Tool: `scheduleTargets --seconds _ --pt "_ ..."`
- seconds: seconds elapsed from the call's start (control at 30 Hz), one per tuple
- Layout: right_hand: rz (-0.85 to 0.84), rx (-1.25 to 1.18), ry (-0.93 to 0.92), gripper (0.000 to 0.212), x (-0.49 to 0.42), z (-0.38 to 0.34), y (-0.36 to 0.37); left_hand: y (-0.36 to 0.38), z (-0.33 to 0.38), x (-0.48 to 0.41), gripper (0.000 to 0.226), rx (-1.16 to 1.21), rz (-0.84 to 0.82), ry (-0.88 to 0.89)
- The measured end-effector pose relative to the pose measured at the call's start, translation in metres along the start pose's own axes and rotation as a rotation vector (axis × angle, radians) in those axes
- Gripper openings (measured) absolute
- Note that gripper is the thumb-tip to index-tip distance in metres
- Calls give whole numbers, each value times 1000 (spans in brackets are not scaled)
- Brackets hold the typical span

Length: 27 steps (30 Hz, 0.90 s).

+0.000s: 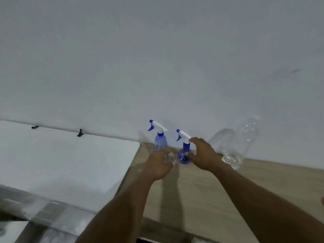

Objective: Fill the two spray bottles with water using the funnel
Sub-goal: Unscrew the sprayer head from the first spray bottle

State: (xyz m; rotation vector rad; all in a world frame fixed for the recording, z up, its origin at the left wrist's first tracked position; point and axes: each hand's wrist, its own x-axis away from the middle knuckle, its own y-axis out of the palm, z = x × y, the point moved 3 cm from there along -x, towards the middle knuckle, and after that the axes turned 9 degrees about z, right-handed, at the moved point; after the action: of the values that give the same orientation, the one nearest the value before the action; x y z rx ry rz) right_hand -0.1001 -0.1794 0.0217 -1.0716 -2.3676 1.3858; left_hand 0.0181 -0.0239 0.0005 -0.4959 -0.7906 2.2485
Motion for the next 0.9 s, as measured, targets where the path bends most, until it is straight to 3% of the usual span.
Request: scheduleTargets --seconds 0.2,0.3,0.4,0.53,0.67,0.9 --pt "150 7 134 62 -62 23 29 50 -26 -61 44 6 -124 61" --pt "132 -1 159 66 -95 38 52 83 -39 -96 67 20 -130 11" --pt "106 21 166 51 -112 50 77 117 -58 -121 80 46 -141 -24" --pt "178 78 136 35 -111 55 95 140 -74 -134 68 56 -185 -60" --pt "176 73 73 32 -92 40 95 131 -72 -120 49 57 -148 -31" --pt "161 -29 16 34 -26 -3 91 93 -87 -58 41 112 -159 17"
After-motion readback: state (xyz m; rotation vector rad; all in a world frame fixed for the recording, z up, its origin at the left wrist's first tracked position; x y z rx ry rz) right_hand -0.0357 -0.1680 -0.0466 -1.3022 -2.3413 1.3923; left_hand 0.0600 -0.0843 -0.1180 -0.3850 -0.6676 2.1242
